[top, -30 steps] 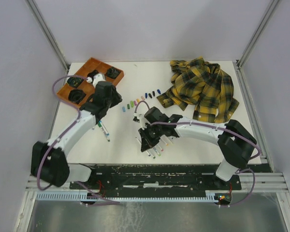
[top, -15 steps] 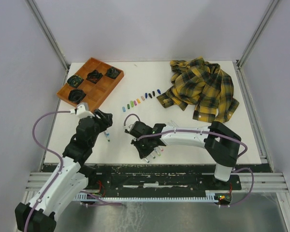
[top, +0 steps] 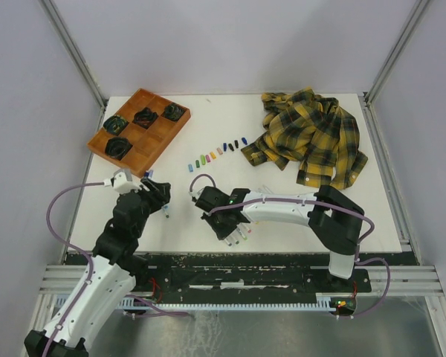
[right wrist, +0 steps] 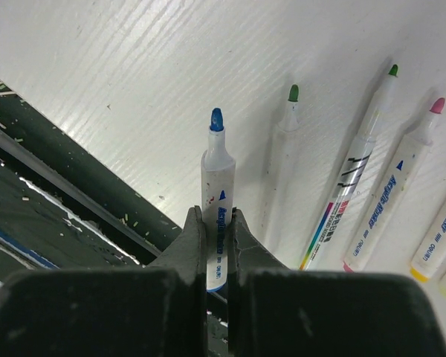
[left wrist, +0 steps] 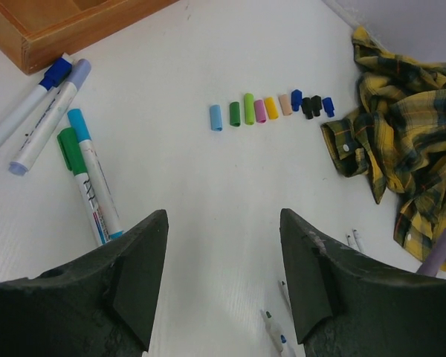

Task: Open the pen caps
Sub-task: Place the pen at the center of the board.

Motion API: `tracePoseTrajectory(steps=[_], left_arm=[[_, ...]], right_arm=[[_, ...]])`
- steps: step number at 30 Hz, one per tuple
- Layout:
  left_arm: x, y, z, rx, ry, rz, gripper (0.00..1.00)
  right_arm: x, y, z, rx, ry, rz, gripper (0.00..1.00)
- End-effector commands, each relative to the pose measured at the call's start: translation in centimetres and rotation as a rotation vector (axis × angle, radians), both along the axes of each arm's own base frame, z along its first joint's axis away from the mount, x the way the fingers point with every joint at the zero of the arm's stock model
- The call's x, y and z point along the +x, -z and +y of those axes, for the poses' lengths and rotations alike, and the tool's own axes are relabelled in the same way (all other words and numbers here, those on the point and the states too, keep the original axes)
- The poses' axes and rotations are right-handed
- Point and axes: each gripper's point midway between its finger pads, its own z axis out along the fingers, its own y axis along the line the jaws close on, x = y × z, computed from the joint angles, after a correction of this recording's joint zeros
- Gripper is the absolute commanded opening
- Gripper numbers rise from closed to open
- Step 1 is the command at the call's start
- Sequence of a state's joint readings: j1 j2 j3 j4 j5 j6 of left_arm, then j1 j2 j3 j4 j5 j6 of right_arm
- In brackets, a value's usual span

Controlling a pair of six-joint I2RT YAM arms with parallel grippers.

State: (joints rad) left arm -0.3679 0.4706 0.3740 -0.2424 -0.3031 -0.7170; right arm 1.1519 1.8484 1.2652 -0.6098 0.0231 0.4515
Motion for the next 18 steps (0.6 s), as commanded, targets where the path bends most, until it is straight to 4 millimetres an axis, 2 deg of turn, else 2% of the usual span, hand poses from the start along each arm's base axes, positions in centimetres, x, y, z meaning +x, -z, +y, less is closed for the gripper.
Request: tracePoseTrajectory(steps=[1,5,9,18], left_arm=[[-0.3,-1.5,-0.4,-0.051,0.014,-0.042,0.68],[-0.7,-1.2,-0.5,-0.057,0.022,-0.04,0.68],[-0.9,-0.9,-0.5,-0.066,0.026,-0.038,0.68],[-1.2,-0.7,-0.4,-0.075,0.024,-0.042,0.68]], right_arm=[[0.7,-1.3,0.9,0.013,0.006,-0.033,0.03],[1.2,-2.0,2.1,0.021,0.019,-0.033,0.03],[1.0,-1.4,3.0,0.011,0.038,0.003,0.04],[1.7,-0.6,3.1,-0.012,0.069,-0.016,0.08]])
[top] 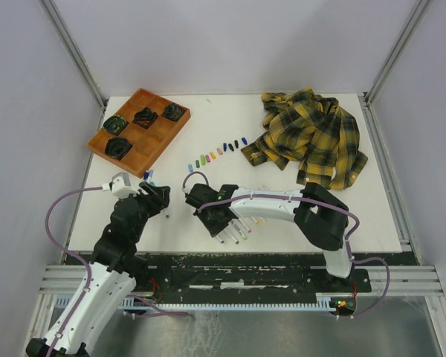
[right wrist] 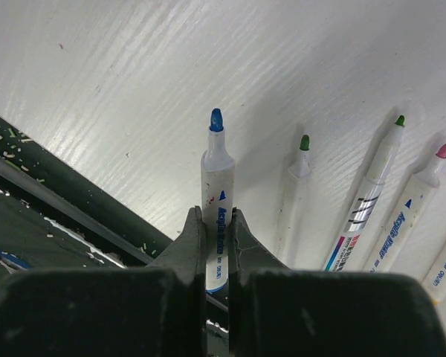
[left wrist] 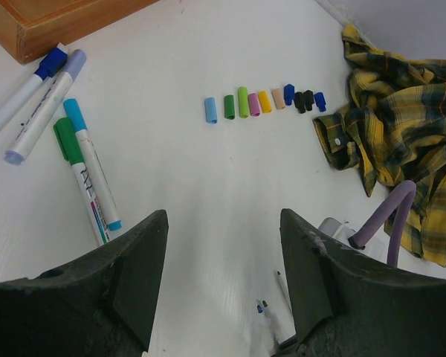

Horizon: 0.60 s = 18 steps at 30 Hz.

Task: Open the pen caps
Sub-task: Place the pen at the center of the board.

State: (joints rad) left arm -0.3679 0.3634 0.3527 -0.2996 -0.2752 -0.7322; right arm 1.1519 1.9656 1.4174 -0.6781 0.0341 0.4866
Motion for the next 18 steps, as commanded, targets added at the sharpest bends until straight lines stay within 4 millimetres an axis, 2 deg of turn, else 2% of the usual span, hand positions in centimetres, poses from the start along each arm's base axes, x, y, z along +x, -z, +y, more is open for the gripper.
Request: tracePoseTrajectory(steps=[1,12,18], left_arm=[[0.0,-0.5,-0.3,-0.044,0.002,-0.019,0.68],[-0.1,0.0,-0.5,-0.053,0.006,-0.007,0.68],[-0.2,-0.1,-0.4,-0.055,0.006,-0.014,0.68]], right_arm=[[0.6,-0.7,0.9,0.012,0.033,-0.024,0.08],[0.8,1.1,0.5,-0.047,0.043,-0.019,0.14],[0.8,1.6,0.3,-0.066,0.044,-0.02,0.22]])
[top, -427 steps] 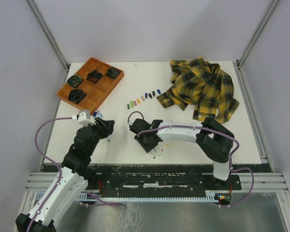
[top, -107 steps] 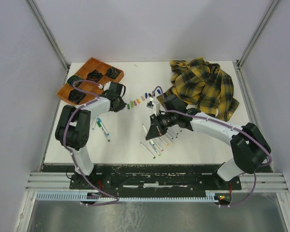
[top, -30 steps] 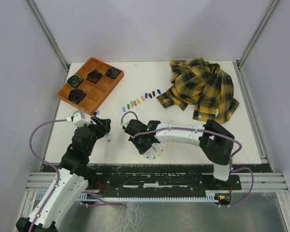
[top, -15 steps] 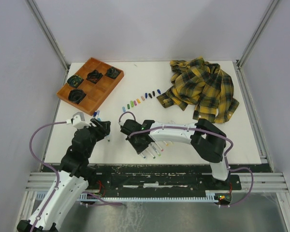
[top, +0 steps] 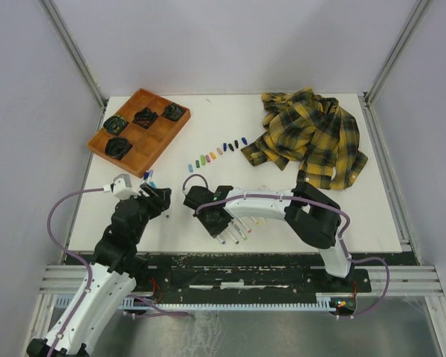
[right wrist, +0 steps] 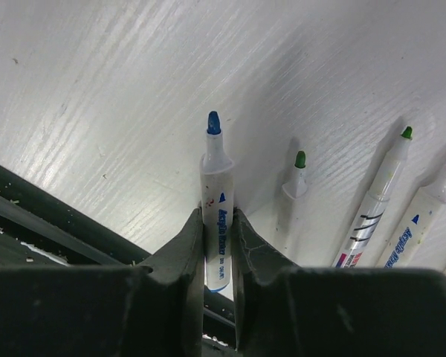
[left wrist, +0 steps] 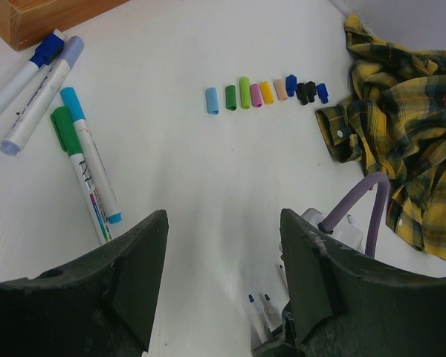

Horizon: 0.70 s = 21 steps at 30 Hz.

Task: Open the pen caps
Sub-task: Place the pen at the center of the board.

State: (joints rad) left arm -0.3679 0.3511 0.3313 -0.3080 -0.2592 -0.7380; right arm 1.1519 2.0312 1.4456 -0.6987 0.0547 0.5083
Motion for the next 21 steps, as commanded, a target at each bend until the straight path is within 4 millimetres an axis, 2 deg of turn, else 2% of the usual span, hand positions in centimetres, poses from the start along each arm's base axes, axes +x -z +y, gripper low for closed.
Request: tracePoseTrajectory(steps=[1,10,15,21], left_arm=[[0.2,-1.1,-0.2,-0.052,-0.009,-0.033,0.68],[0.1,-1.2,-0.3,-0.055,-0.001,-0.035,0.68],[0.0,-1.3,-0.4,-0.058,0.002,-0.036,0.68],[-0.1,-1.5,-0.5,-0.064,0.007,-0.04,0.68]], right_arm=[[0.6,-0.3,0.5,-0.01,0.015,-0.03,0.23],[0.7,-0.7,0.7,-0.004,0.01,-0.033,0.3],[0.6,-0.9,0.8,0.002,0.003,-0.028,0.31],[0.7,-2.3,1.4,0.039,-0.014,-0.035,0.32]])
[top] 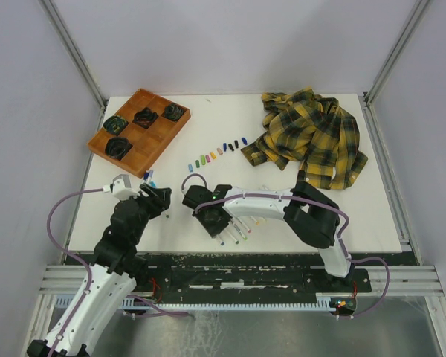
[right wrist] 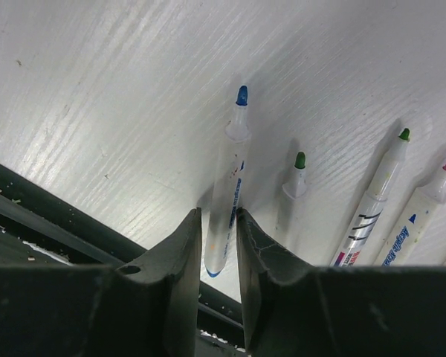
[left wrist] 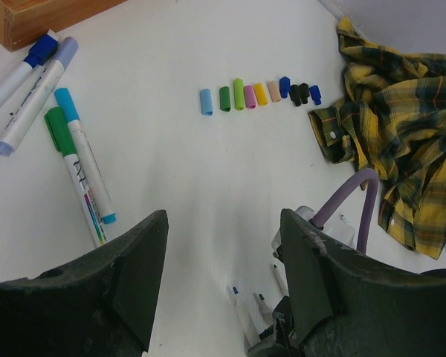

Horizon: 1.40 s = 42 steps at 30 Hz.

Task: Open the pen caps
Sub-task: Place the pen at the center of the board, then pick up the pen from the center of the board.

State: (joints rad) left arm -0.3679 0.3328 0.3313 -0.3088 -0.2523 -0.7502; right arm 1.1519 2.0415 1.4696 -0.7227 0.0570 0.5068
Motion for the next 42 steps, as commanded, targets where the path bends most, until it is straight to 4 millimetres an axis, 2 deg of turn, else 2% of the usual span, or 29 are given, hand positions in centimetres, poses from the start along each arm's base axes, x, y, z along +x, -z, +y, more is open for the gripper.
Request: tracePoseTrajectory(steps=[1,10,16,23,26,29,32,36,42], left_arm=[[0.0,-1.1,-0.4,-0.045,0.004,-0.026,0.68],[0.1,-1.0,-0.7,-0.056,0.018,-0.023,0.68],[0.5,-0.3,-1.2,-0.057,0.035,-0.007,0.68],[1.6,1.1,-2.0,-0.029,0.062,0.043,0.68],[2.2,2.2,-2.1,0.008,0.06,0.084,0.68],[3.0,3.4,-1.7,0.06,0.033,0.154,0.68],[3.8,5.5,-1.0,0.136,-0.004,0.272,0.67],[4.7,7.3,0.3,0.233,-0.077,0.391,0.65],[6.1,8.0,2.1,0.337,-0.179,0.444,0.6]], right_arm=[[0.7,-2.6,1.5,0.064,-0.018,-0.045,0.32],[1.5,-7.0,2.1,0.151,-0.04,-0.111,0.32],[2.0,-11.0,2.3,0.25,-0.113,-0.145,0.32],[4.3,-15.3,-0.1,0.375,-0.262,-0.162,0.32],[3.5,-17.1,-1.3,0.512,-0.388,-0.053,0.32],[2.3,-18.8,-2.7,0.637,-0.512,0.022,0.41],[2.4,-19.9,-4.0,0.667,-0.57,0.0,0.45],[2.9,-21.1,-4.9,0.674,-0.582,-0.064,0.45],[3.4,-21.4,-5.5,0.696,-0.569,-0.07,0.45]])
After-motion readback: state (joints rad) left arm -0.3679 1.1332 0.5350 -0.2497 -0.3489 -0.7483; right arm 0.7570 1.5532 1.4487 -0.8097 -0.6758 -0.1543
